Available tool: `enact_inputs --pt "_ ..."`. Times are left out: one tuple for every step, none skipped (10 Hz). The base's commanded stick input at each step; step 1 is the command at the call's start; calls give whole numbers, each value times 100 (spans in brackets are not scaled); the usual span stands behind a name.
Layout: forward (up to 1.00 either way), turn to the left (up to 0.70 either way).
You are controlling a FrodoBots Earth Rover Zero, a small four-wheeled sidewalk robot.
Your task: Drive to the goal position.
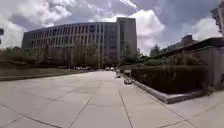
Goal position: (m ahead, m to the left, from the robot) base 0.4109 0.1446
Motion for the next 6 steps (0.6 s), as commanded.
enact_inputs --pt "50 0" --pt "50 0" --pt "50 10" --pt "50 37" --pt "50 50" --pt "50 46"
